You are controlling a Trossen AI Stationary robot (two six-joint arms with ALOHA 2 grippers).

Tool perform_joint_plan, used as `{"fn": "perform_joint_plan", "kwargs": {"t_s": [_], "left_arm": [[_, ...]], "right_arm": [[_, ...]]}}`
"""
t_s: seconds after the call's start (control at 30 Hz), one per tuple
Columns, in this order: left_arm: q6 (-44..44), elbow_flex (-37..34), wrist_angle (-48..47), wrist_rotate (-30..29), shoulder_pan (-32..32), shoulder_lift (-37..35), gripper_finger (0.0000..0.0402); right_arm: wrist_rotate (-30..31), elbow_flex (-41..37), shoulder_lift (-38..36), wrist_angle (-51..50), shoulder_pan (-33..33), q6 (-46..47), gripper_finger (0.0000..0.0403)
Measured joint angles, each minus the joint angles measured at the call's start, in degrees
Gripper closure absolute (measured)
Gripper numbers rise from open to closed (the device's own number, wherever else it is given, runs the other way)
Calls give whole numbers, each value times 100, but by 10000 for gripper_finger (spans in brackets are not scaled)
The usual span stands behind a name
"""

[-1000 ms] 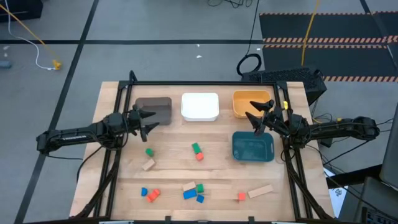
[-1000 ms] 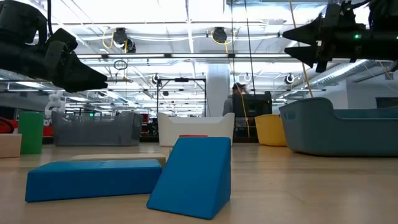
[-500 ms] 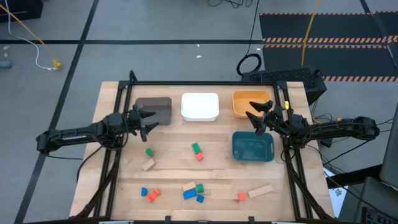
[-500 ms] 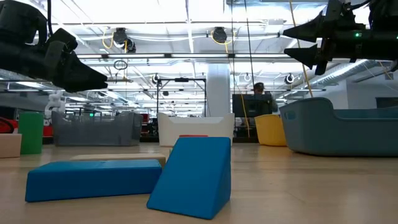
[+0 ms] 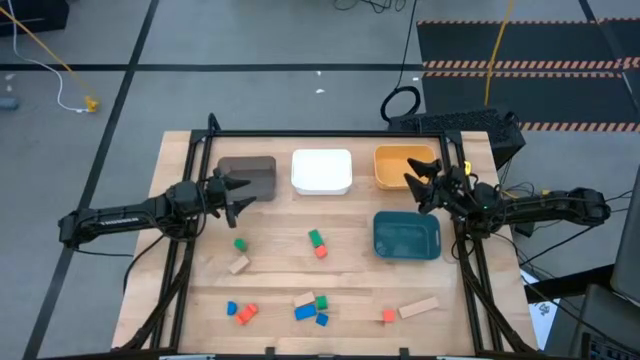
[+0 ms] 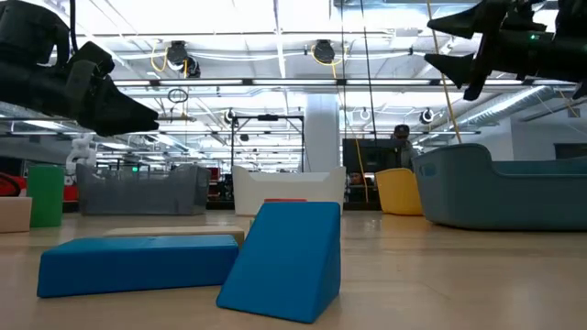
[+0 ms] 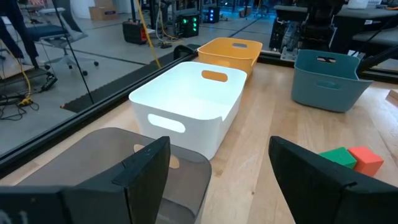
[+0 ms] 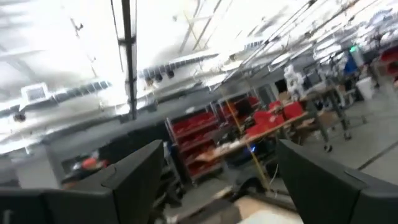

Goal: Sort & place blocks by color
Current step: Put the bottom right brown block into the yellow bin

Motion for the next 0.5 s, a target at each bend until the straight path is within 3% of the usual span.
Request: {"fn": "perform_joint_plan", "kwargs": {"t_s": [0.2, 0.3, 0.5], "left_arm": [[0, 0, 0, 2, 0, 2, 128], [0, 0, 0, 2, 0, 0, 128], [0, 0, 0, 2, 0, 0, 128]], "right_arm": [[-1349, 710, -1, -792, 2, 182, 101], [-1573, 1149, -1, -1536, 2, 189, 101], [-1763, 1994, 9, -3958, 2, 340, 101]]}}
